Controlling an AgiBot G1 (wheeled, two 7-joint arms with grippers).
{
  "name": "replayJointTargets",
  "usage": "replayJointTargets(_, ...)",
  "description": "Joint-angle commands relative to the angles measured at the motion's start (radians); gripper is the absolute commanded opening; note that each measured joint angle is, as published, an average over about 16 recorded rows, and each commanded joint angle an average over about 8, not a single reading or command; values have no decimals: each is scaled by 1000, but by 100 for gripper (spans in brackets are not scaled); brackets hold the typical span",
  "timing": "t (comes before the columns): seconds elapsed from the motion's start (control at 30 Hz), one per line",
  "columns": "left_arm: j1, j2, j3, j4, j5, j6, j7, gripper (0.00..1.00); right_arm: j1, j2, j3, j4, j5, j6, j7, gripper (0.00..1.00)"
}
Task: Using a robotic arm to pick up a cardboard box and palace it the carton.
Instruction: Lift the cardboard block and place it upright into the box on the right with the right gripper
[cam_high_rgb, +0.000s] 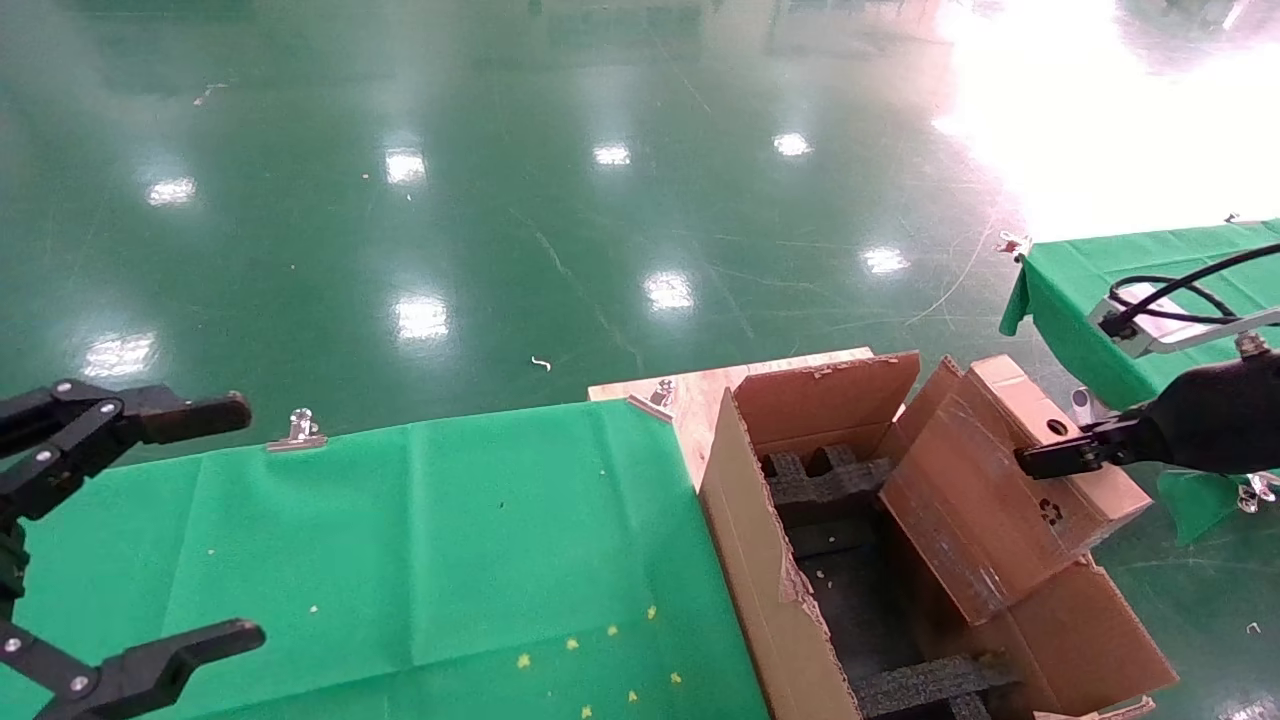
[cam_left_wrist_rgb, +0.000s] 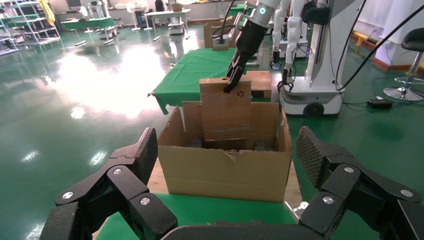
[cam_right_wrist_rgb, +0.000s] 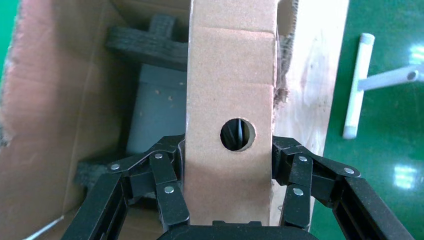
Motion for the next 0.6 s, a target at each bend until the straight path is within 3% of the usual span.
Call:
replayJointTargets(0.03, 0, 0, 0, 0, 0, 0, 0, 100, -4, 7, -7, 24, -17, 24, 46, 0)
replayJointTargets(0.37, 0, 0, 1, 0, 0, 0, 0, 100, 4, 88, -36, 271, -186, 109, 326, 0)
replayJointTargets(0.6, 0, 0, 1, 0, -1, 0, 1, 100, -18, 91, -59, 331, -288, 173, 437, 0)
